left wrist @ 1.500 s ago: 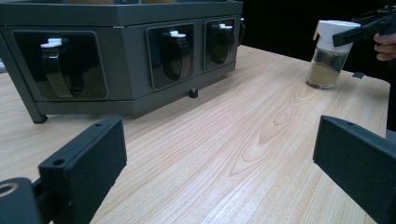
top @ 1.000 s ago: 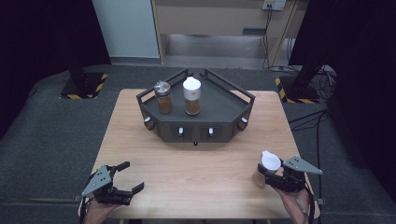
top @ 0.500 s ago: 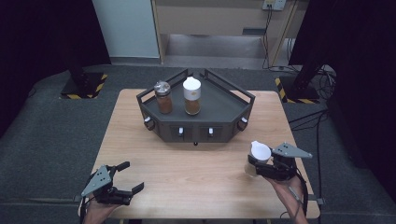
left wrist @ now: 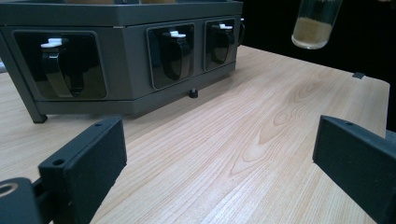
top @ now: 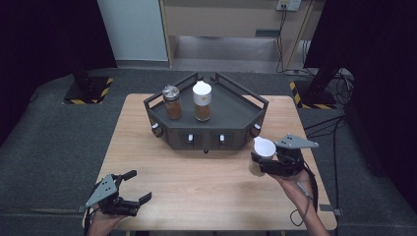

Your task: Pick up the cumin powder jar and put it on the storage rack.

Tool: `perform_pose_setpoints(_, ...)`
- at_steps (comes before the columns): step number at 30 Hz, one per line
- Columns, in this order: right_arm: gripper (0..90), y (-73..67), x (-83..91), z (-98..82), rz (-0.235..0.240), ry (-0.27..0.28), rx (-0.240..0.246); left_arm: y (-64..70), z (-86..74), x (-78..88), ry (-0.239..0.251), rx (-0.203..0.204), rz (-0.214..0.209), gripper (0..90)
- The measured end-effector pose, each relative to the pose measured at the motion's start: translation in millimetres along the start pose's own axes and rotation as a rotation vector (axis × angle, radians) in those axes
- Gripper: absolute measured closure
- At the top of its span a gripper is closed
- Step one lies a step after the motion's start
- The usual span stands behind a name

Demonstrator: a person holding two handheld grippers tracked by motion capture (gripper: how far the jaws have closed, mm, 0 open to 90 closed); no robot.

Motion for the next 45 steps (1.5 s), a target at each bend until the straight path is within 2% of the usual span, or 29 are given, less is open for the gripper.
perform_pose_setpoints(9,30.4,-9.0,-2.9,41.0,0.015,0.011,0.018,0.3,-0.1,-0.1,0.001,-0.001,-0.002,1.9)
perform_pose_setpoints(18,30.5,-8.5,-17.3,79.2,0.032,0.029,0.002,0.2,-0.2,-0.2,0.001,0.001,-0.003,1.9)
perform_pose_setpoints(19,30.5,-8.5,-17.3,79.2,0.032,0.029,0.002,0.2,-0.2,-0.2,0.001,0.001,-0.003,1.9)
perform_pose_setpoints(21,30.5,-9.5,-23.4,91.4,0.021,0.029,0.005,0.3,-0.2,-0.1,0.001,0.0,-0.003,1.9)
perform_pose_setpoints(34,30.5,-11.9,-48.1,130.3,-0.032,0.021,0.014,0.0,-0.5,0.2,0.005,0.002,-0.002,1.9)
perform_pose_setpoints(45,30.5,-7.1,-73.2,152.9,-0.067,0.014,-0.029,-0.3,-0.7,0.2,0.005,0.004,-0.001,1.9)
Point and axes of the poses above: each handheld gripper's, and its own axes: x roughly backward along the jaws, z roughly out of its top, y roughly to its right, the point moved 5 cm from there along -x, roughly forward along the jaws, and after that the axes turned 11 degrees about -z, right-handed, at the moved point
